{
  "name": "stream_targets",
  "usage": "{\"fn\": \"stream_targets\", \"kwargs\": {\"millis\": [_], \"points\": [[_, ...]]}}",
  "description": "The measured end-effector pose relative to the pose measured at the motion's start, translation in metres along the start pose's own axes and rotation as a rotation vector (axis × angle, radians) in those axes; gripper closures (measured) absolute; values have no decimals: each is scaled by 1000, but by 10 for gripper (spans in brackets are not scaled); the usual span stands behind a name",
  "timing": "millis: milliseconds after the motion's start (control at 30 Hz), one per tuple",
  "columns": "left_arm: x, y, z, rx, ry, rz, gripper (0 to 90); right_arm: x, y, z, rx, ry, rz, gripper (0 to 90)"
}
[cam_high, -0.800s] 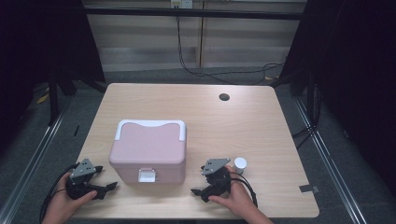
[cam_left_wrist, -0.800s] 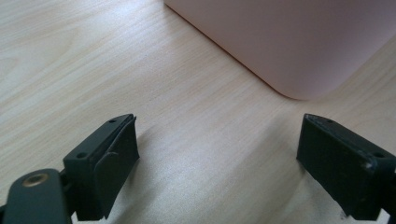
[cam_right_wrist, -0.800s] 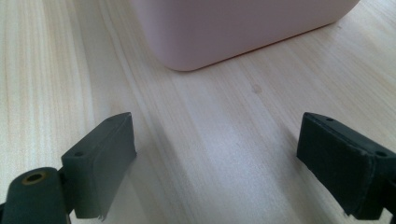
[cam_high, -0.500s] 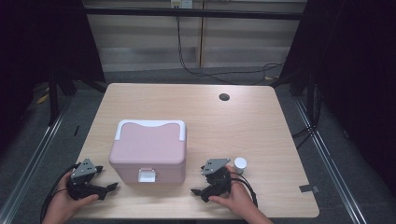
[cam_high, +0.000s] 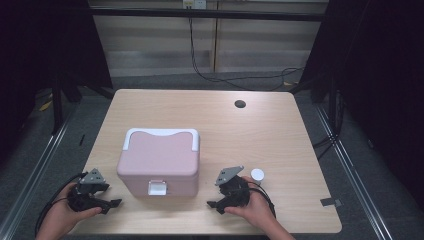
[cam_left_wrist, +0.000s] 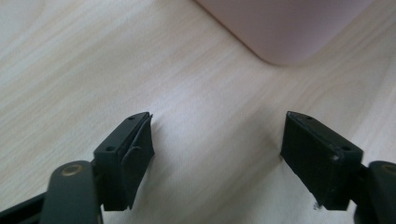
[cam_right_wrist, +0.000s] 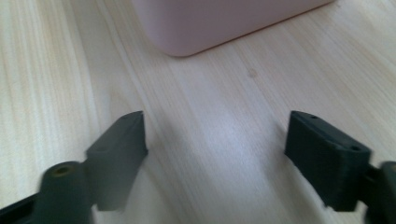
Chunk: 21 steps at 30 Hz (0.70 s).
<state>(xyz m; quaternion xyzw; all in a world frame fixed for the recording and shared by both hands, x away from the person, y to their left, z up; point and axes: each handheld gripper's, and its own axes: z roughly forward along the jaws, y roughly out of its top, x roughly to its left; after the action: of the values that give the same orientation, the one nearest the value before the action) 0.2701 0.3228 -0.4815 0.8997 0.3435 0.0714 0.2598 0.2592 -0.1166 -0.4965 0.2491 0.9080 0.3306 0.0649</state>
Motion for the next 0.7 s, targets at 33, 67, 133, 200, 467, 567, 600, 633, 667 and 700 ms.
{"fn": "stream_targets", "kwargs": {"millis": [33, 67, 133, 200, 467, 567, 600, 633, 667, 700], "points": [[0, 2, -2, 8, 1, 5, 261, -1, 0, -1, 8, 7, 11, 254], [0, 4, -4, 15, -1, -2, 272, -3, 1, -3, 13, 19, 22, 279], [0, 8, -9, 8, -9, -5, 292, -5, 2, -7, -2, 26, 39, 297], [0, 12, -14, 9, -15, 0, 323, -8, 4, -12, -21, 34, 50, 334], [3, 25, -27, 63, -57, 13, 496, -10, 15, -22, -35, 56, 0, 472], [4, 31, -31, 63, -57, 26, 544, -9, 21, -25, -22, 76, -11, 508], [5, 33, -33, 69, -62, 9, 556, -8, 23, -25, -20, 78, -6, 517], [5, 36, -35, 72, -62, 22, 579, -8, 25, -27, -18, 78, -3, 534], [5, 38, -36, 73, -71, 10, 586, -9, 27, -27, -21, 86, 6, 542], [5, 40, -37, 71, -60, 11, 594, -9, 30, -28, -20, 88, 2, 555]]}}
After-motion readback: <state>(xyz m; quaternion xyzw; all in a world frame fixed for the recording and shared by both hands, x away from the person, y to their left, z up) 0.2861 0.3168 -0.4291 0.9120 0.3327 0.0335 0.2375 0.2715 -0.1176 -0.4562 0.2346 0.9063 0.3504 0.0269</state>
